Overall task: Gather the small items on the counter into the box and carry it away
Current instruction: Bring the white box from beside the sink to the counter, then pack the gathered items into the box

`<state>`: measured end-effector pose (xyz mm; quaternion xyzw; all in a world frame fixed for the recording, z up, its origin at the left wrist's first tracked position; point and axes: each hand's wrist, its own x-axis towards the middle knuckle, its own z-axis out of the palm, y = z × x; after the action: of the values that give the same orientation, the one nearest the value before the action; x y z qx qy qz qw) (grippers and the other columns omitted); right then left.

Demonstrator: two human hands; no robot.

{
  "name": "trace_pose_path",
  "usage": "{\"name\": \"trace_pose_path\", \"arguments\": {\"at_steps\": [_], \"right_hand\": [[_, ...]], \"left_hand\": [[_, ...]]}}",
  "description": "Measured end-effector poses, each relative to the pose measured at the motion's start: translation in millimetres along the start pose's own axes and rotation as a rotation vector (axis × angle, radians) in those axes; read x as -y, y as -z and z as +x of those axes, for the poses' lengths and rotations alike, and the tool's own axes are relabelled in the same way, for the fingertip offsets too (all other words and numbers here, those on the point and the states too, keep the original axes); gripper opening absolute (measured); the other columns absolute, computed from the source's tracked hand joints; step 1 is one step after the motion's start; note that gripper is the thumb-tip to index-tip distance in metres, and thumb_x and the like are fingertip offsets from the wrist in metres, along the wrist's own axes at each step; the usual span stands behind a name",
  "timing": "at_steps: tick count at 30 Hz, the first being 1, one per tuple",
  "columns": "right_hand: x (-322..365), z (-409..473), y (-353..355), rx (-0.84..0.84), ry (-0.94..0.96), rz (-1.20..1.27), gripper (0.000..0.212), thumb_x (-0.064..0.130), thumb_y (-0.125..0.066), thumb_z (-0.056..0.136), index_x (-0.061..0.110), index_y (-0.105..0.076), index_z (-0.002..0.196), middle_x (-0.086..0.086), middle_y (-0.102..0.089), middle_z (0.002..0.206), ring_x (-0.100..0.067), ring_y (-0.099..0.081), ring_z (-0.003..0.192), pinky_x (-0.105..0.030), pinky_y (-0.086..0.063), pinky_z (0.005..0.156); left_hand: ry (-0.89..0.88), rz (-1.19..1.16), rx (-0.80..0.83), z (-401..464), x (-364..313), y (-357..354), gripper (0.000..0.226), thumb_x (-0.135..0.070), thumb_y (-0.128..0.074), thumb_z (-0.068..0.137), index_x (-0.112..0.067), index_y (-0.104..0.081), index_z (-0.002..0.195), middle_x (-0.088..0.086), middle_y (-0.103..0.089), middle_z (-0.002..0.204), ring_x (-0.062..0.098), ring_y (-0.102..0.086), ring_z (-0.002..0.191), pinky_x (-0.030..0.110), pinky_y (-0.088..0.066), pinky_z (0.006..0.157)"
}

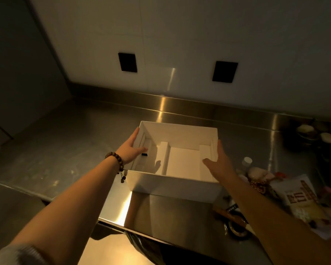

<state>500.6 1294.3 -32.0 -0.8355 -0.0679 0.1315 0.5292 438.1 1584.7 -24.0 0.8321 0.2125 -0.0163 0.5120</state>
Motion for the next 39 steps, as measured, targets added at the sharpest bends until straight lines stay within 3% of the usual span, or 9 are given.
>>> {"name": "trace_pose_path", "arguments": {"at_steps": [7, 12, 16, 18, 22, 26, 30, 36, 39], "right_hand": [[0.7, -1.1, -6.0, -0.015, -0.013, -0.055, 0.078, 0.009, -0.058, 0.088, 0.026, -0.011, 0.148, -0.01, -0.046, 0.139, -0.03, -0.048, 0.124, -0.052, -0.042, 0.102], [0.3, -4.1, -2.3, -0.058, -0.032, -0.078, 0.081, 0.011, -0.059, 0.088, 0.031, -0.008, 0.148, -0.008, -0.047, 0.138, -0.03, -0.049, 0.122, -0.04, -0.042, 0.095], [-1.4, -6.2, 6.1, -0.018, -0.05, -0.111, 0.085, 0.017, -0.059, 0.089, 0.031, -0.001, 0.149, -0.007, -0.044, 0.142, -0.03, -0.046, 0.127, -0.044, -0.041, 0.1], [-4.9, -11.3, 14.7, -0.021, -0.043, -0.084, 0.081, 0.022, -0.059, 0.09, 0.03, -0.005, 0.149, -0.006, -0.041, 0.146, -0.028, -0.045, 0.129, -0.042, -0.041, 0.101], [-17.0, -20.4, 55.7, -0.139, -0.047, -0.069, 0.075, 0.03, -0.061, 0.089, 0.023, -0.016, 0.149, -0.008, -0.026, 0.154, -0.026, -0.029, 0.14, -0.044, -0.033, 0.111], [-42.6, -33.7, 122.8, -0.299, -0.077, -0.126, 0.067, 0.03, -0.061, 0.088, 0.027, -0.027, 0.146, -0.008, -0.04, 0.145, -0.018, -0.046, 0.122, -0.026, -0.045, 0.091], [-79.8, -57.0, 189.6, -0.412, -0.109, -0.275, 0.064, 0.028, -0.064, 0.085, 0.021, -0.035, 0.143, -0.011, -0.046, 0.141, -0.025, -0.049, 0.122, -0.035, -0.041, 0.098], [-133.6, -95.3, 241.5, -0.286, -0.181, -0.527, 0.061, 0.042, -0.068, 0.077, 0.018, -0.046, 0.128, -0.003, -0.049, 0.126, -0.023, -0.051, 0.115, -0.038, -0.047, 0.093], [-148.7, -99.9, 241.7, -0.15, -0.205, -0.755, 0.064, 0.054, -0.064, 0.074, 0.022, -0.048, 0.127, -0.002, -0.048, 0.123, -0.021, -0.045, 0.112, -0.034, -0.042, 0.092]], "left_hand": [[-0.038, 0.048, 0.023, 11.7, 5.0, 4.9, 0.091, -0.02, -0.065, 0.083, -0.04, -0.001, 0.145, 0.007, -0.035, 0.144, 0.027, -0.043, 0.123, 0.05, -0.039, 0.098], [-0.1, 0.274, -0.008, 17.7, 5.9, -3.6, 0.094, -0.021, -0.066, 0.082, -0.033, 0.0, 0.148, 0.01, -0.04, 0.141, 0.03, -0.046, 0.122, 0.049, -0.044, 0.095], [-0.281, 0.616, -0.167, 23.2, -10.0, -11.8, 0.086, -0.03, -0.064, 0.082, -0.018, -0.01, 0.148, 0.007, -0.01, 0.156, 0.026, -0.008, 0.143, 0.05, -0.015, 0.115], [-0.402, 0.626, -0.195, 20.9, -31.2, -27.4, 0.08, -0.034, -0.062, 0.084, -0.016, -0.016, 0.147, 0.007, -0.013, 0.156, 0.025, -0.009, 0.143, 0.046, -0.013, 0.116], [-0.511, 0.488, -0.063, 6.9, -87.0, -83.8, 0.075, -0.036, -0.06, 0.086, -0.019, -0.018, 0.146, 0.006, -0.023, 0.153, 0.023, -0.024, 0.139, 0.038, -0.024, 0.11], [-0.644, 0.394, 0.058, -13.9, -136.2, -155.7, 0.071, -0.036, -0.058, 0.087, -0.02, -0.021, 0.146, 0.005, -0.028, 0.151, 0.022, -0.029, 0.136, 0.033, -0.026, 0.109], [-0.685, 0.303, 0.23, -36.6, -172.3, -230.5, 0.069, -0.034, -0.059, 0.087, -0.022, -0.024, 0.145, 0.004, -0.028, 0.15, 0.02, -0.029, 0.136, 0.031, -0.024, 0.109], [-0.538, 0.402, 0.481, -57.4, -175.5, -330.1, 0.074, -0.043, -0.06, 0.085, -0.021, -0.024, 0.145, 0.003, -0.028, 0.15, 0.021, -0.03, 0.135, 0.034, -0.028, 0.107], [-0.509, 0.432, 0.516, -62.2, -166.7, -350.3, 0.073, -0.04, -0.069, 0.078, -0.022, -0.033, 0.139, 0.0, -0.045, 0.135, 0.02, -0.043, 0.125, 0.031, -0.036, 0.096]]}}
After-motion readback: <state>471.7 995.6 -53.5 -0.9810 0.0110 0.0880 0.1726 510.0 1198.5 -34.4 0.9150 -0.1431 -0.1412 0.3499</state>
